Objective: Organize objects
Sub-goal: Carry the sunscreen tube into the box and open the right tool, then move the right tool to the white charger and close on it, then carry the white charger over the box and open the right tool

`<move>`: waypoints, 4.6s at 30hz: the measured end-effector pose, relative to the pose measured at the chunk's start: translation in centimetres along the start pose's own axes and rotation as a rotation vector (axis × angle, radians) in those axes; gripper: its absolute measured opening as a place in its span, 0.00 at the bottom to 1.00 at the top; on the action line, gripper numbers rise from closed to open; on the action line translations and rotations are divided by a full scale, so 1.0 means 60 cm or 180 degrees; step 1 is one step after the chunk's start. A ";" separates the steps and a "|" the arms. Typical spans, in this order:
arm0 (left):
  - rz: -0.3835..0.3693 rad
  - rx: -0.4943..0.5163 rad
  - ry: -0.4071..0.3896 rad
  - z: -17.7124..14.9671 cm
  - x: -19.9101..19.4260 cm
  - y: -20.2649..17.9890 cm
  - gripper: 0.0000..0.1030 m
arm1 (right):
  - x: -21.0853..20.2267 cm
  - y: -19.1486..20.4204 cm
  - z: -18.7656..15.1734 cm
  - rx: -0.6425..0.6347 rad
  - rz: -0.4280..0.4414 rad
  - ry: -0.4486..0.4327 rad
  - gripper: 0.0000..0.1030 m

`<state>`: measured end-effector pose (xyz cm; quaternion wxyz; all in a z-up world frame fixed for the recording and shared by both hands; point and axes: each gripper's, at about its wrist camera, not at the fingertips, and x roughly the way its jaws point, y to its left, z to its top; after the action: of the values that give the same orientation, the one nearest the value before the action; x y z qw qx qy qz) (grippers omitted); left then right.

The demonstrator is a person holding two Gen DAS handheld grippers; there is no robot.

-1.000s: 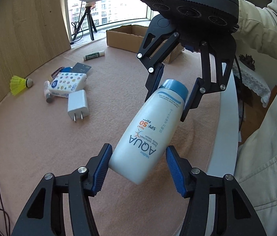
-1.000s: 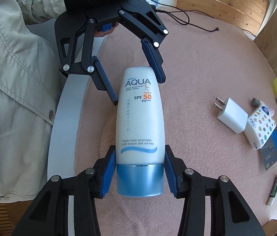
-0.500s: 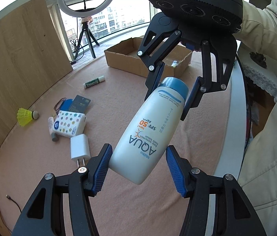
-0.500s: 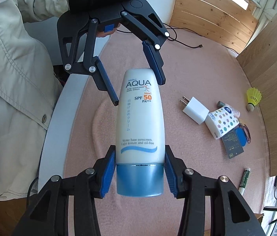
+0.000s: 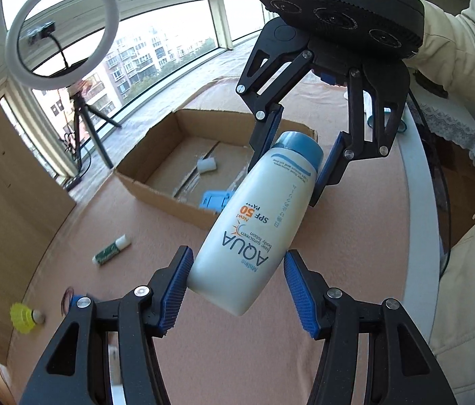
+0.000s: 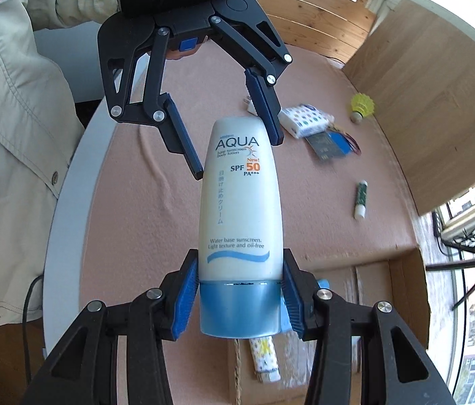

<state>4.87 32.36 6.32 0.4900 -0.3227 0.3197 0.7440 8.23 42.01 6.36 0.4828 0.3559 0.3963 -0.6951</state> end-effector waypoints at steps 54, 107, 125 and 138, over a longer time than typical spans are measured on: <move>0.1149 -0.2170 -0.0023 -0.507 -0.240 0.151 0.92 | 0.353 0.004 0.338 0.1834 -0.0606 -0.0102 0.61; 0.0260 -0.1670 0.0046 -0.282 -0.161 0.230 0.43 | 0.226 0.035 0.364 0.2064 -0.1128 -0.0819 0.42; 0.0544 -0.1411 0.0077 -0.135 -0.206 0.138 0.43 | 0.089 0.055 0.304 0.1938 -0.1303 -0.1134 0.42; 0.0454 -0.1130 0.0144 -0.017 -0.128 0.081 0.43 | 0.032 0.049 0.195 0.2160 -0.1443 -0.1175 0.42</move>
<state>2.88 25.98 12.59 0.3640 -0.3973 0.2164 0.8142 9.15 30.15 9.11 0.2369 0.2683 0.1211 -0.9259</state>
